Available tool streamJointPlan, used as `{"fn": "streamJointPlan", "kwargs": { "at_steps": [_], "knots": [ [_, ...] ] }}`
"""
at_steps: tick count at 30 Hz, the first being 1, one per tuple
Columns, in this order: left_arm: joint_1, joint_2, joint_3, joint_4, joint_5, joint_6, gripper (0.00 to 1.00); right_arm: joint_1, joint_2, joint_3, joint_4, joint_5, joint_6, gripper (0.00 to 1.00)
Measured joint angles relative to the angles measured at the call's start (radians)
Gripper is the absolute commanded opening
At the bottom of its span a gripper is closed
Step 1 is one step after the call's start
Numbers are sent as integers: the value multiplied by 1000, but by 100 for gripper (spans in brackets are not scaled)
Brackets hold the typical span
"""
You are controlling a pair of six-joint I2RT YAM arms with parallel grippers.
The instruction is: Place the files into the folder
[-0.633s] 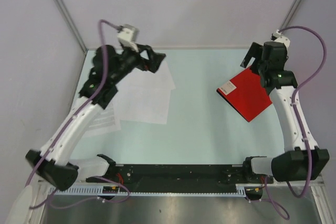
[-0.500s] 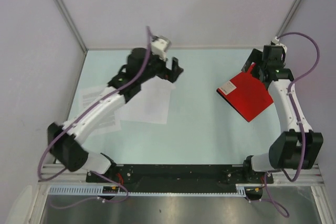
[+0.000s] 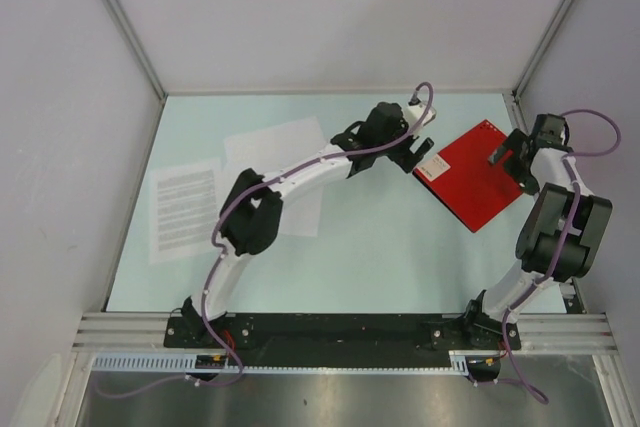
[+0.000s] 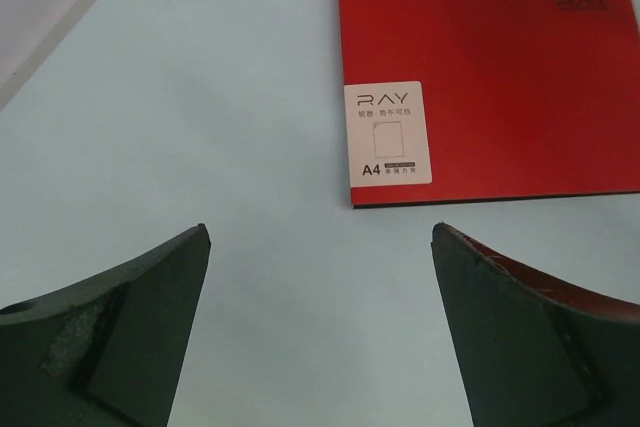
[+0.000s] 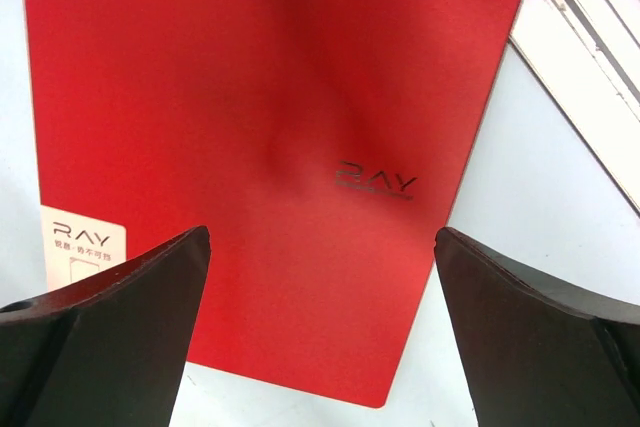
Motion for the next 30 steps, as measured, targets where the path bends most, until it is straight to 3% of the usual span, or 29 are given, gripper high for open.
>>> {"fn": "streamJointPlan", "kwargs": {
  "at_steps": [6, 17, 30],
  "knots": [
    [-2, 253, 247, -25, 17, -28, 99, -74, 3, -21, 43, -73, 14, 100],
    [29, 393, 312, 129, 117, -447, 96, -130, 56, -64, 115, -112, 29, 100],
    [65, 510, 373, 272, 228, -758, 87, -130, 82, -139, 188, -150, 44, 100]
  ]
}}
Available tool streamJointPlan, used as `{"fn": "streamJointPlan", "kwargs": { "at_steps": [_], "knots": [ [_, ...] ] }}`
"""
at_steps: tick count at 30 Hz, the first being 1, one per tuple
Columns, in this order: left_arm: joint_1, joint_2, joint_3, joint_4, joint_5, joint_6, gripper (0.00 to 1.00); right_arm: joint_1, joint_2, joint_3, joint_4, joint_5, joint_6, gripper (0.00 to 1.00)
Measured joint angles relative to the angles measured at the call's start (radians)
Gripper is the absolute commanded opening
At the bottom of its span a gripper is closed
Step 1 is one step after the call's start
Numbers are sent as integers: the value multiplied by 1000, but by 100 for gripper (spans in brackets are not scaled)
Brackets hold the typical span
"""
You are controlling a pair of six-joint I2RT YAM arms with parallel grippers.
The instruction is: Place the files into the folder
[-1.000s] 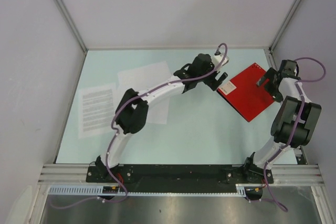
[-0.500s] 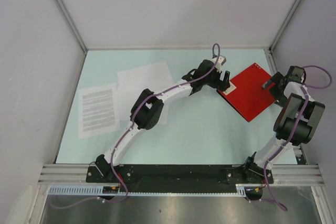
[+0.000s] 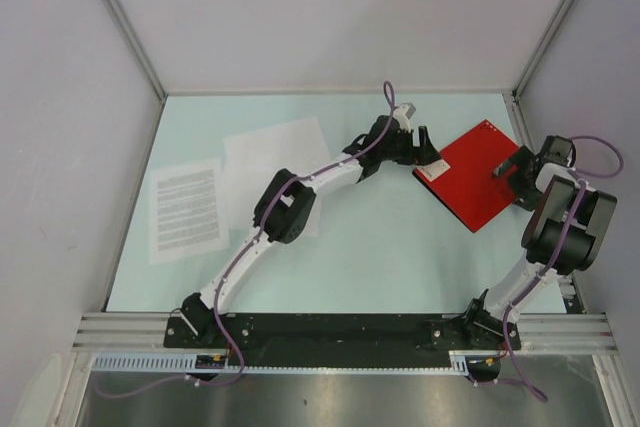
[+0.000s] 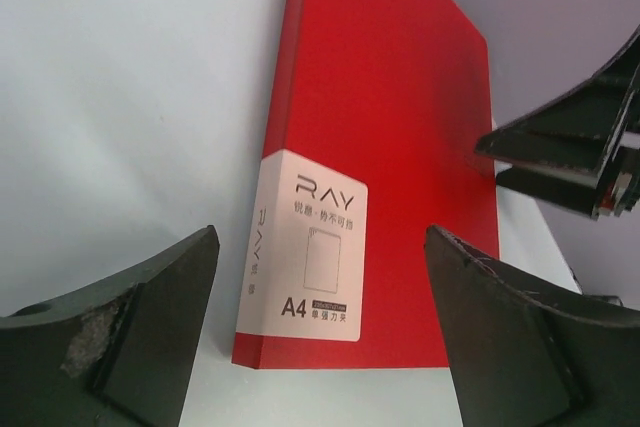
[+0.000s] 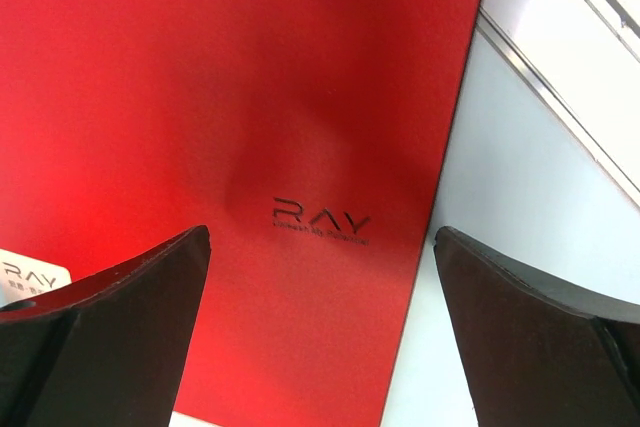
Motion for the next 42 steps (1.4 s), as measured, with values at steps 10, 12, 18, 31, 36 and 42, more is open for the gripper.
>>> {"fn": "streamJointPlan", "kwargs": {
  "at_steps": [10, 12, 18, 31, 36, 42],
  "knots": [
    [3, 9, -66, 37, 79, -84, 71, 46, 1, -22, 76, 13, -10, 100],
    [10, -20, -140, 71, 89, -90, 69, 64, 1, -29, 92, 14, -13, 100],
    [14, -197, -374, 13, 70, -10, 71, 163, -32, -92, 168, 18, -24, 100],
    [-74, -599, -668, -246, -267, 531, 96, 179, -245, -304, 130, -85, 16, 100],
    [-219, -623, -751, -171, -439, 875, 83, 157, -310, -310, 83, -92, 26, 100],
    [-338, -529, -776, -98, -558, 1207, 71, 130, -391, -310, 70, -121, 27, 100]
  ]
}}
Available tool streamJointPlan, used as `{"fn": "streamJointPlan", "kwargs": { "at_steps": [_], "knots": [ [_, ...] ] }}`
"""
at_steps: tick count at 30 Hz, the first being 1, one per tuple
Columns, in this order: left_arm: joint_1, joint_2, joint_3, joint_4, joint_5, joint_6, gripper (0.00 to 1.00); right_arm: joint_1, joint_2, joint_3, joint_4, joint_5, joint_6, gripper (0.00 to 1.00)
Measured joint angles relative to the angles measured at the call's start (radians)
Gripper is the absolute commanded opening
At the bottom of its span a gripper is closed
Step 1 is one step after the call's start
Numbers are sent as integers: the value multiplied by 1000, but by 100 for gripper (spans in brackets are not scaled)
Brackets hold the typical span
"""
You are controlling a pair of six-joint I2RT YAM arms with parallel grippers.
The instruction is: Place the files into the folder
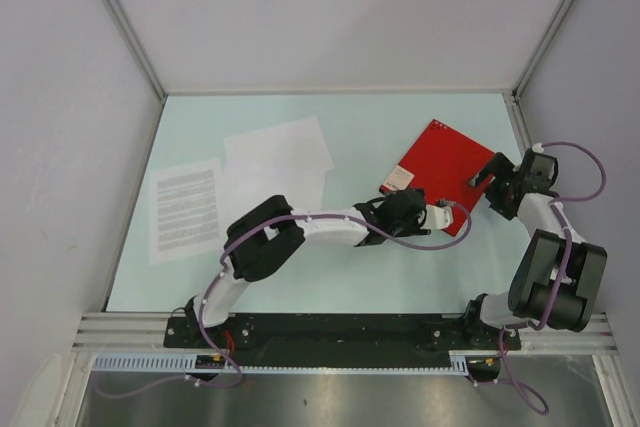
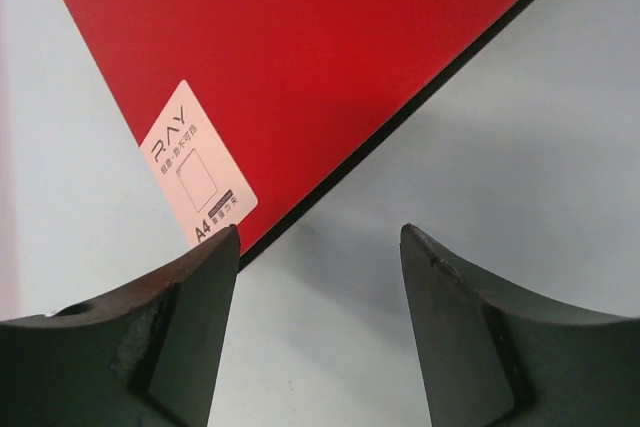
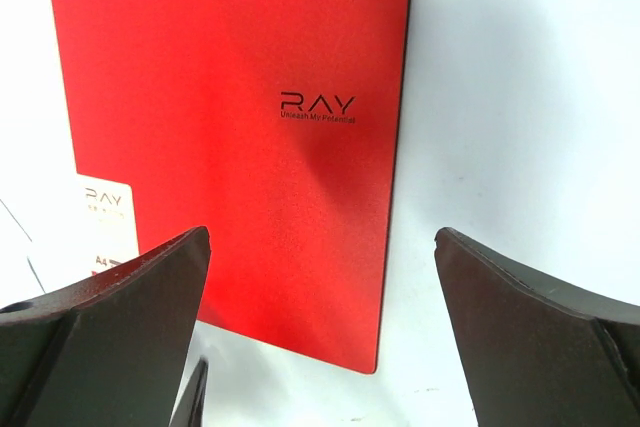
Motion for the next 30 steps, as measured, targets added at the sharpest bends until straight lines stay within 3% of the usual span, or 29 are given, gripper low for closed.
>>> {"fn": "streamJointPlan", "kwargs": {
  "at_steps": [3, 12, 18, 19, 21, 30],
  "knots": [
    [10, 29, 0, 16, -29, 74, 70, -19, -19, 0, -8, -8, 0, 100],
    [34, 122, 85, 55, -113, 211, 52, -31, -23, 0, -8, -34, 6, 100],
    [27, 160, 90, 108, -150, 266, 19, -33, -21, 0, -8, -37, 8, 100],
    [27, 163, 90, 112, -152, 271, 9, -33, -21, 0, -8, -35, 11, 100],
    [26, 163, 90, 121, -152, 271, 2, -34, -21, 0, -8, -26, 18, 100],
    [49, 121, 122, 108, -63, 82, 0, -111, -8, 0, -3, -67, 65, 100]
  ]
}}
